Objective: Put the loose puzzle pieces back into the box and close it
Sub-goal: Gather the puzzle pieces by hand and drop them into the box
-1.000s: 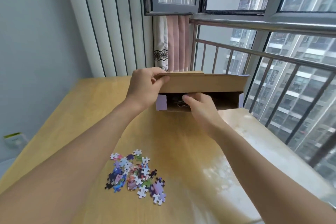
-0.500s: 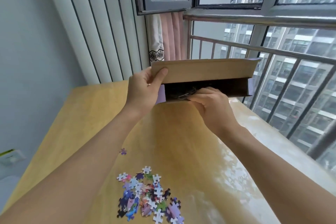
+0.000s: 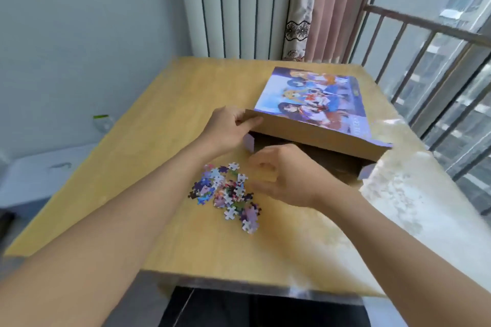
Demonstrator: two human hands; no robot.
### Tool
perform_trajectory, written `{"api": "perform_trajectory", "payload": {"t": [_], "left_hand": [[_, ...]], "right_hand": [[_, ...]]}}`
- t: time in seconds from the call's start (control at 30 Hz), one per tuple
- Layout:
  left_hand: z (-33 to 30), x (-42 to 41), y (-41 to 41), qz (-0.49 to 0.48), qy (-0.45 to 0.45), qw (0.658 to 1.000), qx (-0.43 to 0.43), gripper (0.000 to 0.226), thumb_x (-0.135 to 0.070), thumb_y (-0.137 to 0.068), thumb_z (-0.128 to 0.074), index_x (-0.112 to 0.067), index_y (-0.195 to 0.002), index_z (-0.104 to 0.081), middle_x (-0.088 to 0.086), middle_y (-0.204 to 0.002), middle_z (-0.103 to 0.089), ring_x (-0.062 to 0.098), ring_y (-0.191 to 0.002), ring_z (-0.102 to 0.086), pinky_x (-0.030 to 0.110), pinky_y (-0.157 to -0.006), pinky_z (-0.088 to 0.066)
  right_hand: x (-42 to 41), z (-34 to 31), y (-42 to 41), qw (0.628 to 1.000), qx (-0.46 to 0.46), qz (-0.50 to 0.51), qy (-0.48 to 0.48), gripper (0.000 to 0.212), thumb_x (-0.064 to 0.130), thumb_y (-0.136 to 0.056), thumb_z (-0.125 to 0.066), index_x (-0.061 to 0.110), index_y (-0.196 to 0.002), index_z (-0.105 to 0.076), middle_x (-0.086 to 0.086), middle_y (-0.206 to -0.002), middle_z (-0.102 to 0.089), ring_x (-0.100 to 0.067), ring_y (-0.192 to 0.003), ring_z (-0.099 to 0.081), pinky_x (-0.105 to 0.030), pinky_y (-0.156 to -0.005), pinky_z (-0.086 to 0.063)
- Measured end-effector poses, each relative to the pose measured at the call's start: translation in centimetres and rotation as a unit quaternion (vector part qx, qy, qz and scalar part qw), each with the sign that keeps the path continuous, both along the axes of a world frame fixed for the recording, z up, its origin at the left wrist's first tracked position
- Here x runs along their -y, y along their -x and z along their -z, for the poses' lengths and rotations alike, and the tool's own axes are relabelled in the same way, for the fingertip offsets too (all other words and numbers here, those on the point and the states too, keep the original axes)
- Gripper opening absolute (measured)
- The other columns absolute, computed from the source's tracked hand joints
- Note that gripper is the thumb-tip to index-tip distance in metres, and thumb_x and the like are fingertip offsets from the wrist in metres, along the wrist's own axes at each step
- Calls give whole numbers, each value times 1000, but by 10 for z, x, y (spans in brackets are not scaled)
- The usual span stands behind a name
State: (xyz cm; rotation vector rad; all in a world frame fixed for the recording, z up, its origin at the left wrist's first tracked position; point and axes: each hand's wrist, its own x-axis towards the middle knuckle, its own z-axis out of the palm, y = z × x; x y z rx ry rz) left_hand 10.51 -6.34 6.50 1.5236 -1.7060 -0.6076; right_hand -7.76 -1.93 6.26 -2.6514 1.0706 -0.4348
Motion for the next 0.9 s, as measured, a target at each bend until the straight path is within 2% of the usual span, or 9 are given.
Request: {"api": "perform_trajectory", "payload": {"t": [0.03,0.1,0.17,0.23,0.3,0.47,0.63,0.73,0.9], "left_hand": [[4,-4,-2,3,-9,1000,-6,15,-28,-97,-65,-25,-84,-72,-13,-70,-68,-4,-67,-59,11,-60,-36],[9,-13,-8,-9,-4,1000,-15,15,-29,-97,-65,-23,-89,-76,-5,-75,-75,-7,-69,-61,16,-65,-40],[7,-12,-13,-8,14,1000,-13,19,-28,-96,-66,-15,-93,-79,4,-86,-77,5,-77,-61,26,-72,-45],[5,-9,-17,27,4,1000,4,18,-26,-95,-67,-12,-96,-79,8,-91,-77,13,-82,-64,33,-80,-51],[4,-6,-30,84,-24,996,29,14,-22,-92,-72,-16,-102,-78,2,-98,-77,16,-93,-70,35,-89,-53],[16,2,-101,65,-68,991,92,54,-21,-89,-75,-28,-139,-56,-8,-140,-58,6,-133,-49,24,-109,-37],[59,31,-125,35,-139,979,145,61,-35,-103,-49,-17,-157,-26,0,-166,-21,12,-153,-16,27,-123,-12],[69,31,-120,42,-83,977,194,54,-32,-104,-36,-21,-157,-31,-2,-163,-31,12,-150,-26,31,-122,-19],[73,-8,-117,92,-38,991,91,56,-21,-91,-35,-24,-144,-53,-6,-139,-62,8,-131,-54,30,-112,-39]], "right_hand": [[-6,2,-2,998,-34,-15,-54,55,49,-78,-77,20,-122,-64,4,-120,-64,-14,-105,-58,-29,-91,-47],[-18,12,-1,982,-117,-27,-145,109,62,-71,-80,19,-157,-28,2,-160,-31,-14,-145,-30,-24,-116,-26],[-26,29,-1,971,-167,-4,-173,131,76,-69,-71,18,-161,3,4,-168,4,-13,-154,4,-25,-121,-5],[-31,49,-10,981,-147,34,-122,129,92,-69,-46,17,-160,6,1,-168,9,-15,-154,9,-27,-122,2],[-29,60,-29,991,-106,63,-60,123,97,-69,-22,17,-160,-2,-3,-169,-2,-17,-155,0,-30,-123,-3],[-28,61,-72,991,-26,115,-56,96,78,-86,-41,17,-155,-17,-1,-164,-20,-21,-150,-21,-34,-115,-29],[-42,66,-104,983,-56,161,-73,111,87,-77,-20,16,-160,2,0,-168,-2,-15,-154,2,-30,-125,-6],[-34,65,-116,983,-35,161,-82,108,84,-82,-28,18,-160,8,4,-168,9,-10,-154,10,-31,-125,-8],[-9,65,-122,975,-9,198,-104,108,82,-83,-39,18,-160,5,7,-168,5,-7,-153,6,-36,-120,-25]]}}
